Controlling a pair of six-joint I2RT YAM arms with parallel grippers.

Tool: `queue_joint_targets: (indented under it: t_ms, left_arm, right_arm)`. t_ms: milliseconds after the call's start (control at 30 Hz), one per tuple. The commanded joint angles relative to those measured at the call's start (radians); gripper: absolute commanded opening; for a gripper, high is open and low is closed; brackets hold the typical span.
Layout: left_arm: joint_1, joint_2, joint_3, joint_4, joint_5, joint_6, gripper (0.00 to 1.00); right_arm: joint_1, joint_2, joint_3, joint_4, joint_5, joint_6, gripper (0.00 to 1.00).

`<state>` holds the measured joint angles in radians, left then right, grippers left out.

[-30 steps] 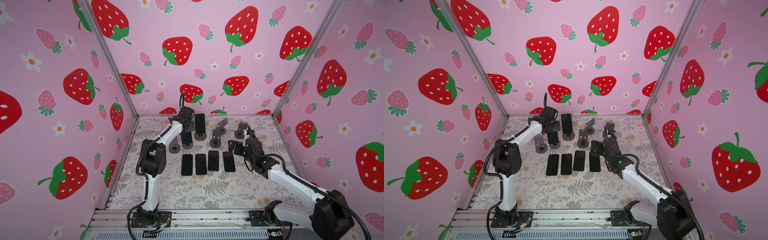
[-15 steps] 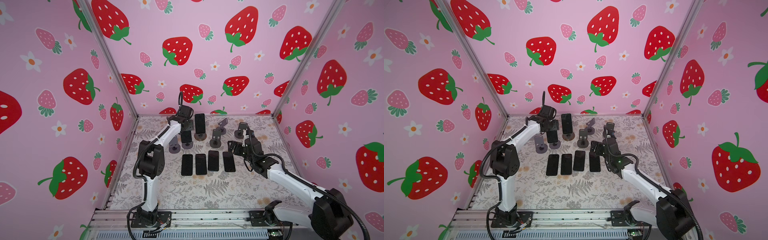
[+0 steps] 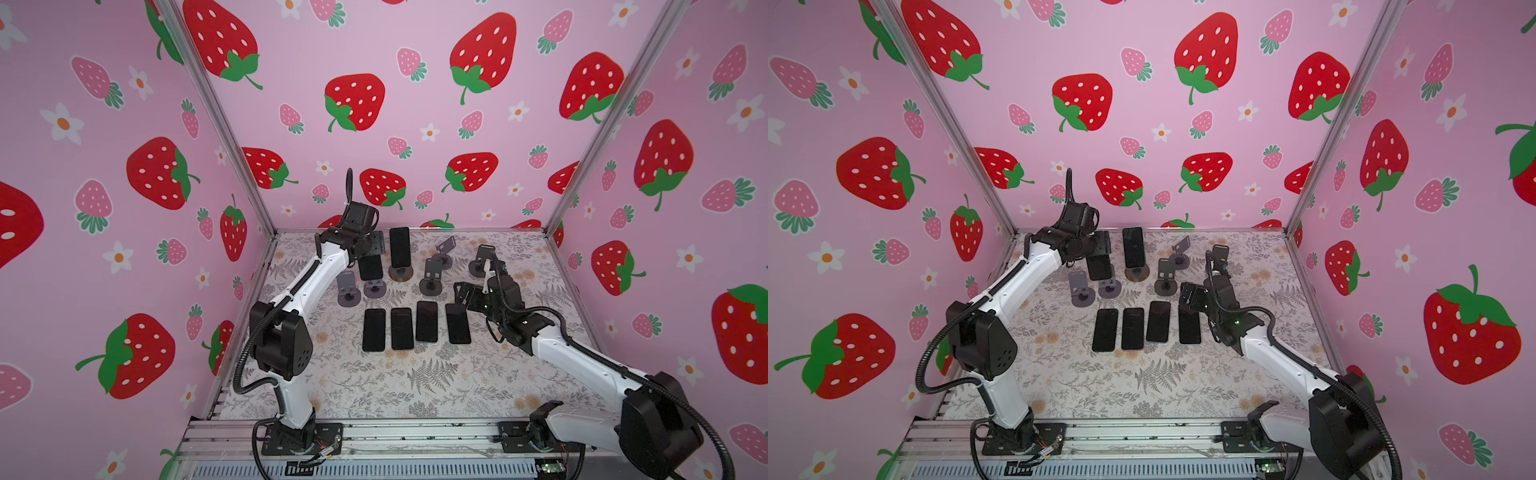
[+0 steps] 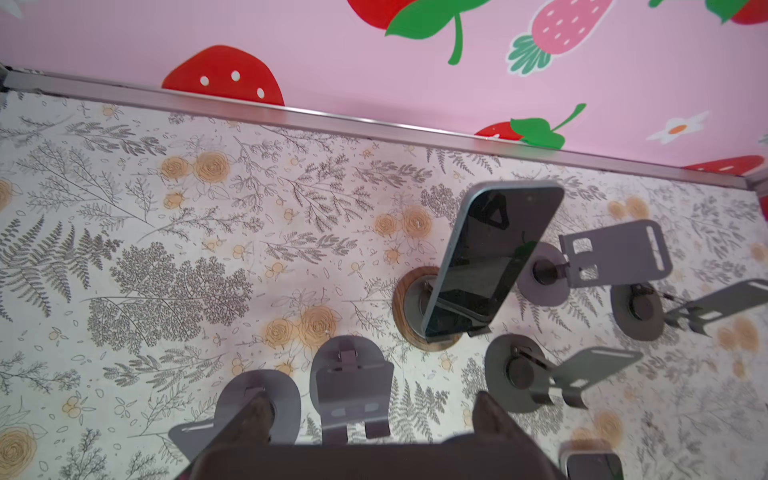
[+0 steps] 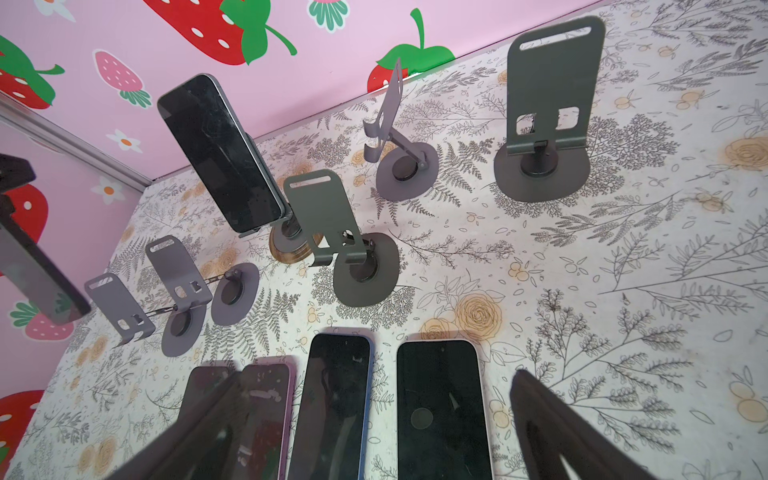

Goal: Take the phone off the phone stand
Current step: 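Carry the black phone toward the robot, in front of the phone row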

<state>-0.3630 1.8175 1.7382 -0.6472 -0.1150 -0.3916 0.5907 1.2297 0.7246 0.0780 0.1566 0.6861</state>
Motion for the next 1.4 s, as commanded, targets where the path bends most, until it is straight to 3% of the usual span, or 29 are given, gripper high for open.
queue_joint_targets:
  t_ms: [0, 300, 467, 600, 700, 833, 1000, 1367]
  left_arm:
    - [-0.006, -0.085, -0.095, -0.037, 0.070, -0.018, 0.67]
    - [-0.051, -0.379, -0.508, -0.032, 0.139, -0.080, 0.65]
    - [-0.143, -0.471, -0.638, -0.085, 0.115, -0.125, 0.65]
    - [-0.241, -0.521, -0.753, -0.119, 0.058, -0.223, 0.62]
    - [-0.309, -0.554, -0.850, -0.084, 0.089, -0.305, 0.62]
    - [-0.383, -0.572, -0.927, -0.106, 0.081, -0.378, 0.62]
    - [-0.409, -0.544, -1.001, -0.059, 0.124, -0.420, 0.62]
    - [-0.485, -0.379, -1.005, 0.055, 0.071, -0.477, 0.63]
  right_arm:
    - [-0.003, 0.013, 0.014, 0.026, 0.013, 0.007, 1.00]
    - [-0.003, 0.070, 0.033, 0.069, -0.028, 0.015, 1.00]
    - [-0.003, 0.125, 0.064, 0.074, -0.061, 0.019, 1.00]
    - [-0.002, 0.146, 0.067, 0.088, -0.077, 0.028, 1.00]
    - [-0.003, 0.145, 0.056, 0.096, -0.061, 0.029, 1.00]
    - [-0.003, 0.153, 0.047, 0.115, -0.067, 0.028, 1.00]
    - [-0.003, 0.167, 0.045, 0.121, -0.071, 0.027, 1.00]
    - [-0.003, 0.140, 0.029, 0.107, -0.060, 0.016, 1.00]
